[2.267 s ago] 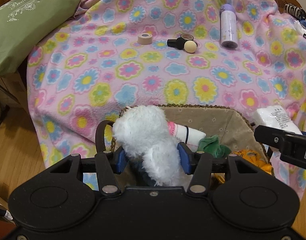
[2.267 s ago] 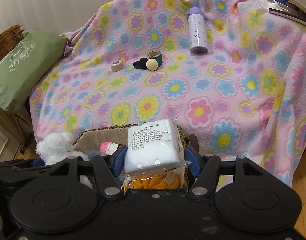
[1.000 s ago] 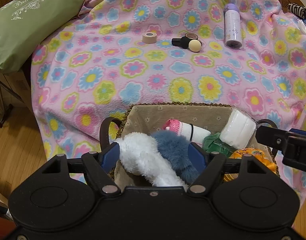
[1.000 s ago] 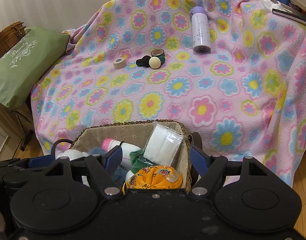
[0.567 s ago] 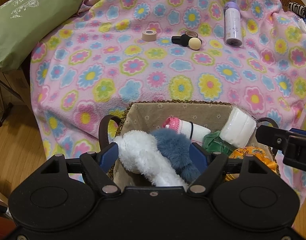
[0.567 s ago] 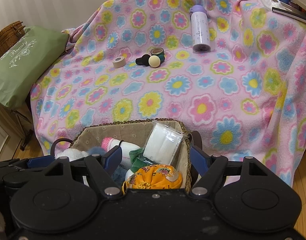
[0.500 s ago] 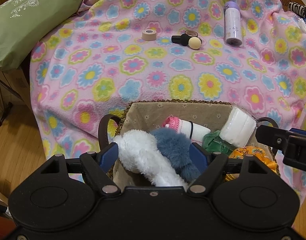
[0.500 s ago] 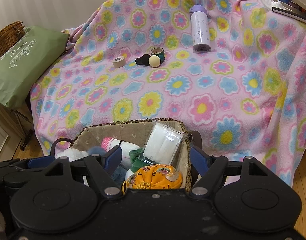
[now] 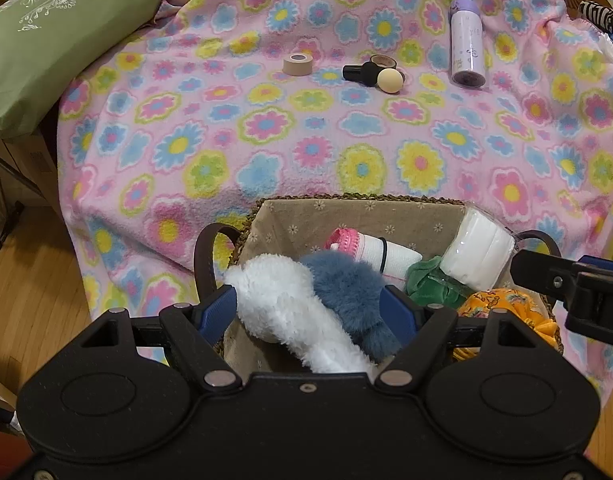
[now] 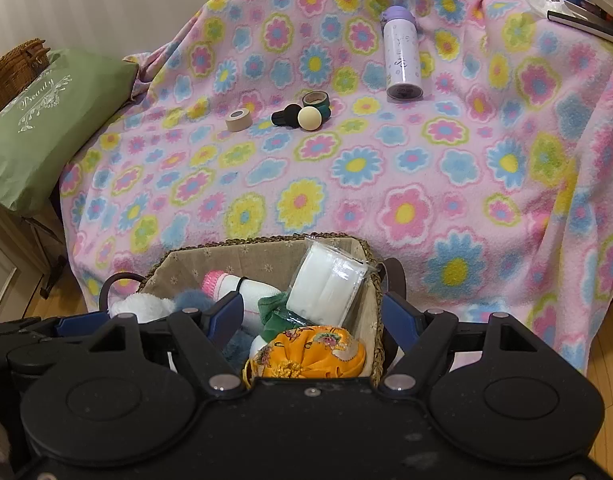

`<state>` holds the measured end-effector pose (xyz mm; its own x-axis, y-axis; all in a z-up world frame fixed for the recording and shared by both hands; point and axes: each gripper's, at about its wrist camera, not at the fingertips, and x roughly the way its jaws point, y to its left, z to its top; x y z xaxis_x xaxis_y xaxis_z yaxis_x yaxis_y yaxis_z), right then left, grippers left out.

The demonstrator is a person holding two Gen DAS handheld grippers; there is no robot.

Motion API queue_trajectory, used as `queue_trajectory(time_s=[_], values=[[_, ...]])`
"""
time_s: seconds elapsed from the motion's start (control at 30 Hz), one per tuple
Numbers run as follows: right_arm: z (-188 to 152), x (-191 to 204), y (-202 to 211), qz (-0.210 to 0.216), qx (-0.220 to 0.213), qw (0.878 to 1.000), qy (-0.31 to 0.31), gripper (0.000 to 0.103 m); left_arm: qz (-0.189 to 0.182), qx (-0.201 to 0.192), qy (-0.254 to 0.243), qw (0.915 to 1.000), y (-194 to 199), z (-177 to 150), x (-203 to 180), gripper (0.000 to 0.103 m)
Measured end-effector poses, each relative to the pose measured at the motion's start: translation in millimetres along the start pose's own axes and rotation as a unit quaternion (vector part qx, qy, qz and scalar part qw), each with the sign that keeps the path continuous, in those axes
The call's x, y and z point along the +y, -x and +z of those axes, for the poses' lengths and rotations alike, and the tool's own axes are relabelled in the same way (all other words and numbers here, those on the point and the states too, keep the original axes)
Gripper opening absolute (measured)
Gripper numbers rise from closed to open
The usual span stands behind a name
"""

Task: Organize soft objects
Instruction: 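Lift both tools out of the basket and move toward the tape and sponges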

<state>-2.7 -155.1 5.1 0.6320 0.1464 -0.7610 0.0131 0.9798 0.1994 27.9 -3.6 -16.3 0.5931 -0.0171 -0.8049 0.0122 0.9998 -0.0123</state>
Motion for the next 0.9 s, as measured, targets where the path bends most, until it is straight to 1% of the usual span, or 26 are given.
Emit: queue_trajectory(time_s=[0.3,0.43,0.63,0.9], values=[[1,0,-6,-0.001,0.008,1.0,0.008,0.077,-0.001,0.001,0.009,1.0,-2,3,7,0.075],[5,1,-7,-0.001,-0.002,1.0,0.015,0.077,0.007,-0.006,0.012,0.9999,-3,10,11,0.075],[17,1,-13,0.004,-0.012,1.0,0.025,0.08,0.014,-0.013,0.007,0.9998,-10,26,15,0.075],[46,-2,-32,-0.003,-0.023,0.999,0.037,0.084,0.022,-0.027,0.002,0.9994,-27,57,24,0.075]])
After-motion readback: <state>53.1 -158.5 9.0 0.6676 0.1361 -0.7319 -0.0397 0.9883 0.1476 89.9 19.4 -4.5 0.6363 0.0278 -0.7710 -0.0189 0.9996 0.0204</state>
